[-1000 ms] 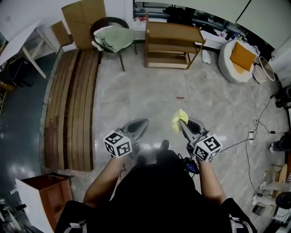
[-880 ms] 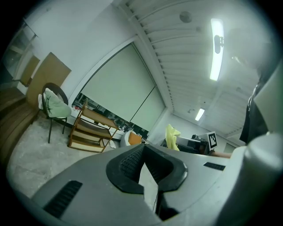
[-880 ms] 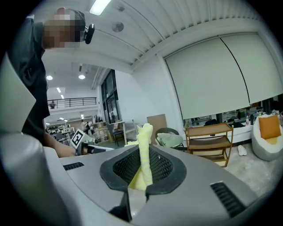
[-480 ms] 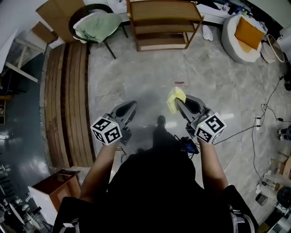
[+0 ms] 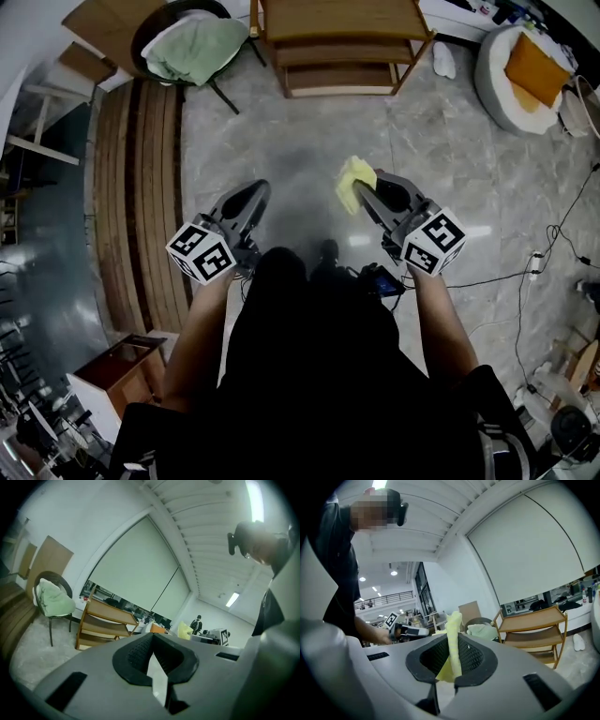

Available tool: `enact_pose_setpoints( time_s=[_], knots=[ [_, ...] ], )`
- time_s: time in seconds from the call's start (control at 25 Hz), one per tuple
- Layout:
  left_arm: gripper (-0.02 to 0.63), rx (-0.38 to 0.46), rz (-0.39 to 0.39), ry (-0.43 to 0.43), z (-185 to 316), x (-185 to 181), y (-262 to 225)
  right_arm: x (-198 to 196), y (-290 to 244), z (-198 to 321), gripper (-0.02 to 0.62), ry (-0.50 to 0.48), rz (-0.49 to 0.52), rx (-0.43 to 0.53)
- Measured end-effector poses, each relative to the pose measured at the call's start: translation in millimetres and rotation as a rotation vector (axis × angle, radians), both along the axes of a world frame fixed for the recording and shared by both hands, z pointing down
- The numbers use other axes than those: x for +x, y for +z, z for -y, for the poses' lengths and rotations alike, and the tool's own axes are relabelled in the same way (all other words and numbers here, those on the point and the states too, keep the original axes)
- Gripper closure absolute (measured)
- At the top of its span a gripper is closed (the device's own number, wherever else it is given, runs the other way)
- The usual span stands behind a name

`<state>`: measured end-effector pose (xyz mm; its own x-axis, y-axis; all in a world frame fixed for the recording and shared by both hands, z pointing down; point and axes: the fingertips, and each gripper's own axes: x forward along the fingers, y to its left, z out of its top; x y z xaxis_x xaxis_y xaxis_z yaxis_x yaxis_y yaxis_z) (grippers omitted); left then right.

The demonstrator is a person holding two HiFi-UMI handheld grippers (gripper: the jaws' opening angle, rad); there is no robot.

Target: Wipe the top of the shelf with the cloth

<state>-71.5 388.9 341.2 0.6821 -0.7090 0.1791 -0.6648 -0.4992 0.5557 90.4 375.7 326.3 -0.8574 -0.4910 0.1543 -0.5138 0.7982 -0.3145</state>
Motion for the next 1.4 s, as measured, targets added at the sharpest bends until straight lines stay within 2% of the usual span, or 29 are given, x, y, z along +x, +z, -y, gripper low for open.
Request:
enact_pose_setpoints(
  time_s=[0.12, 0.32, 0.56, 0.8, 0.92, 1.0, 1.12, 1.28, 1.4],
  knots=[
    [0.594, -0.03, 0.001, -0.026, 26.8, -14.0, 14.6, -7.9, 8.1, 30.0, 0.548, -0.015, -0.006, -0.018],
    [0.594, -0.079, -0.045, -0.035, 92.4, -29.4, 42.4, -17.0, 16.3, 95.6, 0.548, 0.007, -0.029, -0.036],
    [0.594, -0.057, -0.117, -0.018, 185.8, -46.6, 37.8, -44.0, 17.6, 174.7, 0.548, -0.009, -0.099, -0.074],
    [0.594, -0.041, -0.095, 0.028, 253.7, -64.1, 43.4, -73.5, 10.3, 246.7, 0.548, -0.009, -0.141, -0.067],
    [0.594, -0.066, -0.119, 0.016, 282.1, -73.9, 53.4, -85.0, 11.2, 278.0, 0.548, -0.014, -0.178, -0.038],
    [0.594, -0.072, -0.132, 0.012, 299.5, -73.9, 55.6, -85.1, 8.7, 298.9, 0.548, -0.022, -0.181, -0.024],
    [0.594, -0.066, -0.111, 0.017, 326.4, -65.2, 57.3, -77.4, 7.7, 329.9, 0.548, -0.029, -0.146, -0.023],
    [0.594, -0.063, -0.082, -0.008, 368.5, -49.5, 60.1, -49.5, 18.2, 381.3, 0.548, 0.007, -0.085, -0.048],
    [0.594, -0.089, -0.071, -0.042, 401.4, -32.4, 60.8, -31.0, 21.6, 422.0, 0.548, -0.012, -0.065, -0.058]
  ],
)
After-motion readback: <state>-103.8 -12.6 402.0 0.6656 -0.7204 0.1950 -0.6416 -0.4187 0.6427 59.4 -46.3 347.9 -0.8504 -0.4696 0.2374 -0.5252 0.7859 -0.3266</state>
